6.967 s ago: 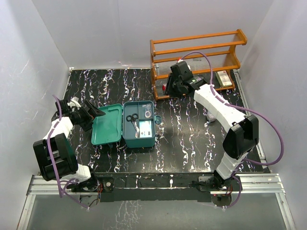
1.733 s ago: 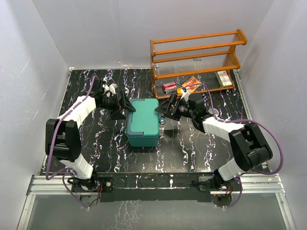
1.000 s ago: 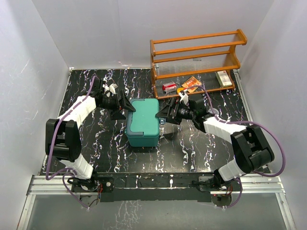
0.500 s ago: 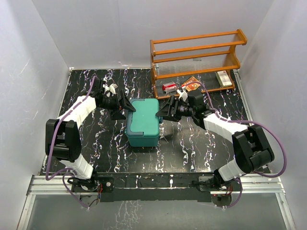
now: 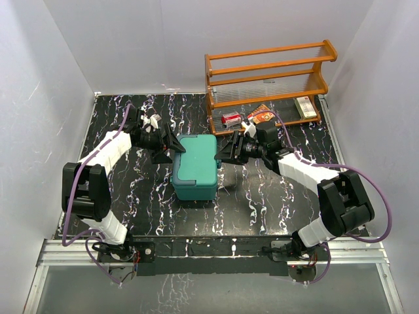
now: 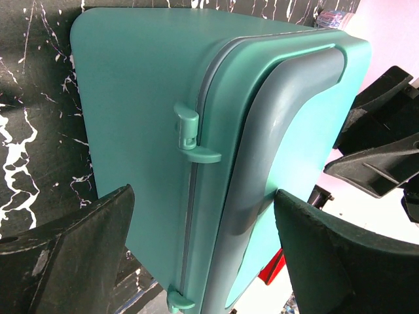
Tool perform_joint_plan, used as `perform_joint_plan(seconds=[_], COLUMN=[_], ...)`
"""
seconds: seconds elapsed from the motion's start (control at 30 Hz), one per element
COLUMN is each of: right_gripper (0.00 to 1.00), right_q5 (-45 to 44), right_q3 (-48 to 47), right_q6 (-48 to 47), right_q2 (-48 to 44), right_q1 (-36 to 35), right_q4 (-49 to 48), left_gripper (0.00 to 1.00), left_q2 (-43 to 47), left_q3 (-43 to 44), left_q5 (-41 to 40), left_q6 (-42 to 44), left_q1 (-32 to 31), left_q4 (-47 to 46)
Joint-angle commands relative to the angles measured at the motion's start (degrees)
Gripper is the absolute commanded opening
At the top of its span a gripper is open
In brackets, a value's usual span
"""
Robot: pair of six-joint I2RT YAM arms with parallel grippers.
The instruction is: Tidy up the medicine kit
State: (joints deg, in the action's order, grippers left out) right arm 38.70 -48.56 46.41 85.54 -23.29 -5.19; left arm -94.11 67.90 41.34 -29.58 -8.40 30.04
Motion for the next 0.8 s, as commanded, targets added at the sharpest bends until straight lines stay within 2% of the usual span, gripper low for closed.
perform_joint_plan(seconds=[0.0, 0.17, 0.27, 0.37, 0.6, 0.77], right_gripper=[0.44, 0.44, 0.53, 0.55, 0.47, 0.39], right_q5=[0.48, -0.53, -1.12, -2.91, -14.21, -18.90], right_q3=[-4.36, -6.03, -7.56, -9.74, -16.13, -19.43], right_q6=[-1.00, -2.25, -3.36, -5.48, -9.40, -10.44], right_q2=[-1.21, -1.34, -0.92, -0.12, 1.46, 2.50], right_q1=[-1.13, -1.74, -2.20, -3.10, -6.86, -8.90], right_q4=[-0.88, 1.74, 3.63, 7.20, 18.71, 24.09], left_gripper=[0.85, 0.84, 0.84, 0.83, 0.82, 0.81], left_q2=[1.26, 1.06, 1.03, 0.77, 0.24, -0.10], left_q3=[-0.48, -0.22, -0.13, 0.02, 0.34, 0.74], left_q5=[-2.84, -3.23, -3.24, -3.20, -3.79, -4.13], left_q6=[0.83, 0.84, 0.67, 0.49, 0.49, 0.75], left_q1=[-0.47, -0.56, -0.66, -0.82, -1.17, -1.44], left_q4=[2.99, 3.57, 3.59, 3.63, 4.10, 4.70])
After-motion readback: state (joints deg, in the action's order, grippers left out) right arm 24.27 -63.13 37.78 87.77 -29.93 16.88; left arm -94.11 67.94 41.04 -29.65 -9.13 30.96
